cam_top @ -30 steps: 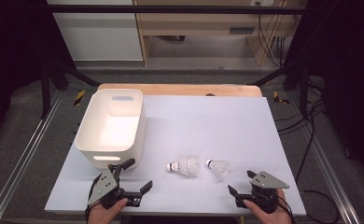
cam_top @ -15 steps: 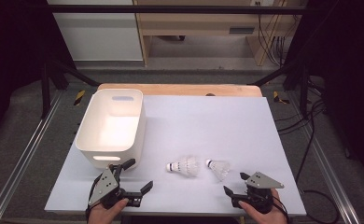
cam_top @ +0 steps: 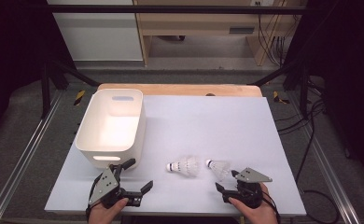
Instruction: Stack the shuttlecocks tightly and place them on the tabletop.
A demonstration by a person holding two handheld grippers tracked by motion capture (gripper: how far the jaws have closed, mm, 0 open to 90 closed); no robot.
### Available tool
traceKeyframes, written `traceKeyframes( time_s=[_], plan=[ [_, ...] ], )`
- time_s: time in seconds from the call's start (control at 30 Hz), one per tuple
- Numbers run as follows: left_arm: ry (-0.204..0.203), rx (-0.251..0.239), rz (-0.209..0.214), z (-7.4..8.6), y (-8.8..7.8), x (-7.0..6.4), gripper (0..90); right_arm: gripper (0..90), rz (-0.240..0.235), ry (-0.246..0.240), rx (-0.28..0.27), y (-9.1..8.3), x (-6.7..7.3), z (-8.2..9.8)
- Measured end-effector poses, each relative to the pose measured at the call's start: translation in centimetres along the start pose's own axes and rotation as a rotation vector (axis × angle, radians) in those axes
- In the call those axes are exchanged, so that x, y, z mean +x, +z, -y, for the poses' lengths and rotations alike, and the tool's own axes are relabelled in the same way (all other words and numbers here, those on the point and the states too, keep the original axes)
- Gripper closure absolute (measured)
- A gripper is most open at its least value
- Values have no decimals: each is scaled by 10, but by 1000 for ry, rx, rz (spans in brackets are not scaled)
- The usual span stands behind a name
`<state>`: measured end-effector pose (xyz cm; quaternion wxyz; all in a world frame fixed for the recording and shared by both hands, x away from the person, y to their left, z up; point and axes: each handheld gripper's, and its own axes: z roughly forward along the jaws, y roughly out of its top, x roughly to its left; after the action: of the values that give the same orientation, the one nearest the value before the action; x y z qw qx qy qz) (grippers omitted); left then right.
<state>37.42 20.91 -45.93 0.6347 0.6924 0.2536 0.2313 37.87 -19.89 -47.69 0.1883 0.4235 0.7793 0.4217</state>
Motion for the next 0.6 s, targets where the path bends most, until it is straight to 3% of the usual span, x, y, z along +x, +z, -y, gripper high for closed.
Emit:
traceKeyframes(
  time_s=[0.1,0.33,0.6],
  plan=[
    [1,4,3,1,0,0,40,318,-13,-3,1,9,3,-7],
    [9,12,13,1,2,-2,41,400,-28,-1,19,25,3,-17],
    [14,11,18,0,2,-3,41,627,-29,18,13,36,-4,-24]
  ],
)
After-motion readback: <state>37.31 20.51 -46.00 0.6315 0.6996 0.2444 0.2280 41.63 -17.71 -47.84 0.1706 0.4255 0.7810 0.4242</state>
